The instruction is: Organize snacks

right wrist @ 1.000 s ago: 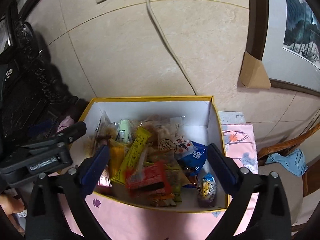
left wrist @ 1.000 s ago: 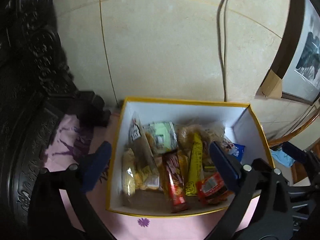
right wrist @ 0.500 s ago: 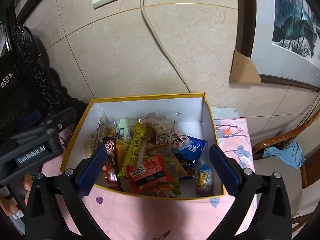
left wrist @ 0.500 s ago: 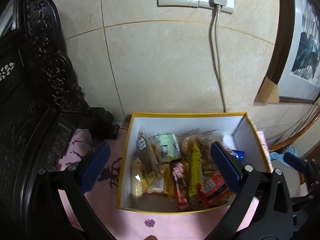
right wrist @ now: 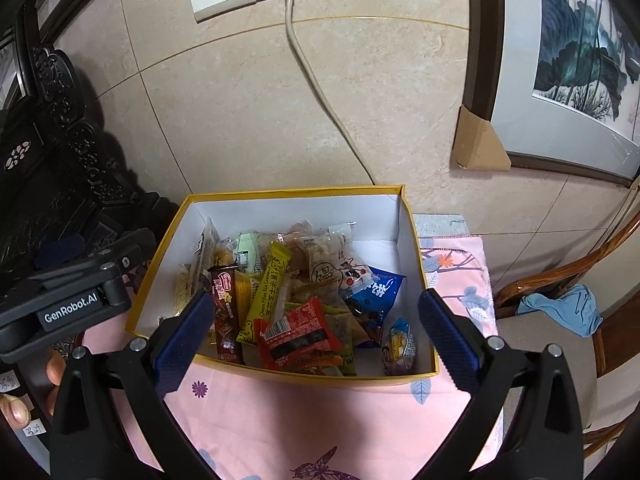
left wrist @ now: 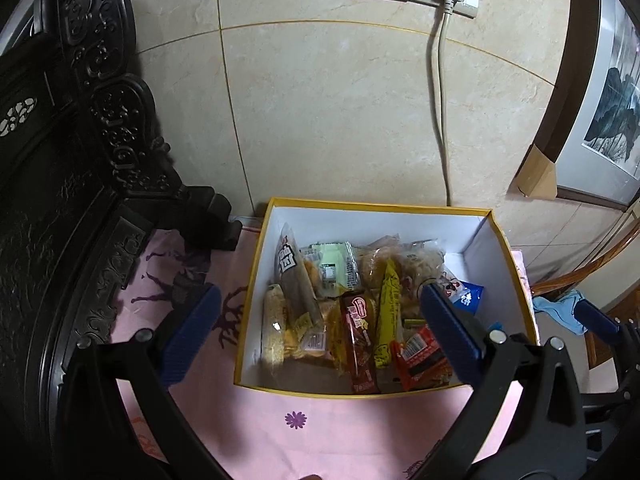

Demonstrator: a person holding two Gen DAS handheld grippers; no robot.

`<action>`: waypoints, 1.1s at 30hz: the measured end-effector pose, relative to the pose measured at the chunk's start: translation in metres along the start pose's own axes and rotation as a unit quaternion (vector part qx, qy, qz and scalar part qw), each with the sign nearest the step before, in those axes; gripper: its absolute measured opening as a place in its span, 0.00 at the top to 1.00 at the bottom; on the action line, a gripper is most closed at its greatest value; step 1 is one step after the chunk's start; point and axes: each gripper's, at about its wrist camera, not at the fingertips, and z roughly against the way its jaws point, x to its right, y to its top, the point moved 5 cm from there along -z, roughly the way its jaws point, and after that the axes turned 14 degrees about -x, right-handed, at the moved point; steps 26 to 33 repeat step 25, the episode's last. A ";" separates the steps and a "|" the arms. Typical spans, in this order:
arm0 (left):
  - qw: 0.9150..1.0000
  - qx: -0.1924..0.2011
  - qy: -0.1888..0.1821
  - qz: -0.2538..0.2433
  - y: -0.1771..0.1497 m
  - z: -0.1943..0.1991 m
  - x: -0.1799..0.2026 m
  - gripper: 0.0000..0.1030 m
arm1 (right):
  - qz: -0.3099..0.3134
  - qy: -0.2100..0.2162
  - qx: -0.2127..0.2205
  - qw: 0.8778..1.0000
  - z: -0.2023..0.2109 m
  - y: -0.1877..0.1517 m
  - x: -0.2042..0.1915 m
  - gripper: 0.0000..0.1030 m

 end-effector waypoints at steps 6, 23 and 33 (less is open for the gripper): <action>1.000 0.006 -0.007 0.001 -0.001 0.004 0.000 0.02 | 0.002 -0.003 -0.002 1.000 -0.001 -0.002 -0.002 0.01; 1.000 -0.003 -0.008 0.016 -0.002 0.000 -0.006 0.02 | 0.007 -0.004 -0.005 1.000 -0.004 -0.002 -0.006 0.01; 1.000 -0.003 -0.007 0.014 -0.003 0.000 -0.006 0.02 | 0.009 -0.004 -0.006 1.000 -0.005 -0.002 -0.006 0.01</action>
